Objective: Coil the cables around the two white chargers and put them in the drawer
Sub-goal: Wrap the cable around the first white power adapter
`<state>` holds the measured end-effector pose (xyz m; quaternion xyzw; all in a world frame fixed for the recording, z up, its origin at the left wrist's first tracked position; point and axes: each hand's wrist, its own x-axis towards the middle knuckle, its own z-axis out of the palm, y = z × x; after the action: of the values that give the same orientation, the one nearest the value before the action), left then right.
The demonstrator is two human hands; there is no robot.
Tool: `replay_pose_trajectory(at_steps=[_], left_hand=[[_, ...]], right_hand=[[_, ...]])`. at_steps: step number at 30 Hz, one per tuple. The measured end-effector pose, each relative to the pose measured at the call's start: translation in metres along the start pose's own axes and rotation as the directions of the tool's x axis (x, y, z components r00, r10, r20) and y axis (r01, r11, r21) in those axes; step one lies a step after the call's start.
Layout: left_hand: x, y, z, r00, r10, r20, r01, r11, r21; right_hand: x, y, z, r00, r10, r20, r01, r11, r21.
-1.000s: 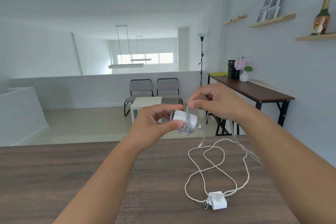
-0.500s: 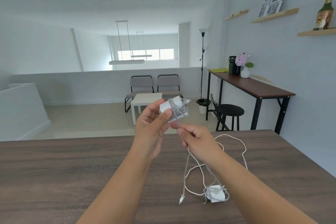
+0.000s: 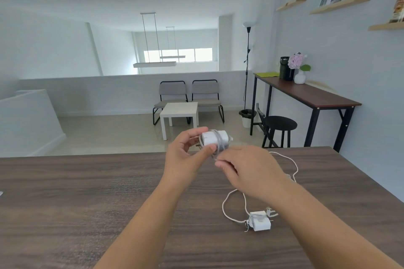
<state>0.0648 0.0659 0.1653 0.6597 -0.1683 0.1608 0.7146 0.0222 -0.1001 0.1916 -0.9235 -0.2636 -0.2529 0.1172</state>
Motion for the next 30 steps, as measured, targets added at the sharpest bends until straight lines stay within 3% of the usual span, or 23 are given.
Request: replay_pose_trajectory(at_steps=[3, 7, 11, 14, 17, 20, 24, 27, 30], left_hand=[[-0.007, -0.001, 0.001, 0.994, 0.094, 0.050, -0.102, 0.975, 0.196], [-0.013, -0.001, -0.008, 0.985, 0.086, 0.147, -0.122, 0.959, 0.256], [-0.016, 0.005, -0.011, 0.952, 0.025, 0.305, -0.105, 0.963, 0.250], [-0.018, 0.011, -0.013, 0.933, -0.005, 0.359, -0.051, 0.988, 0.147], [-0.021, 0.016, -0.015, 0.923, -0.027, 0.384, 0.020, 1.000, 0.021], [-0.023, 0.019, -0.011, 0.901, -0.037, 0.433, 0.093, 0.990, -0.109], [-0.027, 0.012, -0.005, 0.910, -0.057, 0.411, 0.165, 0.958, -0.233], [-0.030, 0.000, -0.002, 0.930, -0.103, 0.354, 0.228, 0.914, -0.335], [-0.033, -0.010, -0.001, 0.945, -0.148, 0.292, 0.250, 0.902, -0.351]], right_hand=[[0.004, 0.012, -0.012, 0.998, -0.058, -0.018, 0.056, 0.996, -0.072], [0.009, 0.034, -0.030, 0.999, -0.041, -0.036, 0.038, 0.996, -0.080], [0.021, 0.047, -0.035, 0.986, -0.169, -0.014, 0.170, 0.984, 0.058], [0.024, 0.056, -0.037, 0.996, -0.092, -0.017, 0.093, 0.960, 0.262], [0.021, 0.060, -0.027, 0.996, 0.051, 0.071, -0.084, 0.796, 0.600], [0.015, 0.061, -0.002, 0.964, 0.064, 0.256, -0.251, 0.523, 0.814], [0.003, 0.055, 0.032, 0.883, 0.079, 0.463, -0.469, 0.208, 0.858], [-0.001, 0.041, 0.049, 0.838, 0.140, 0.527, -0.544, 0.142, 0.827], [-0.004, 0.030, 0.058, 0.830, 0.166, 0.532, -0.557, 0.195, 0.808]])
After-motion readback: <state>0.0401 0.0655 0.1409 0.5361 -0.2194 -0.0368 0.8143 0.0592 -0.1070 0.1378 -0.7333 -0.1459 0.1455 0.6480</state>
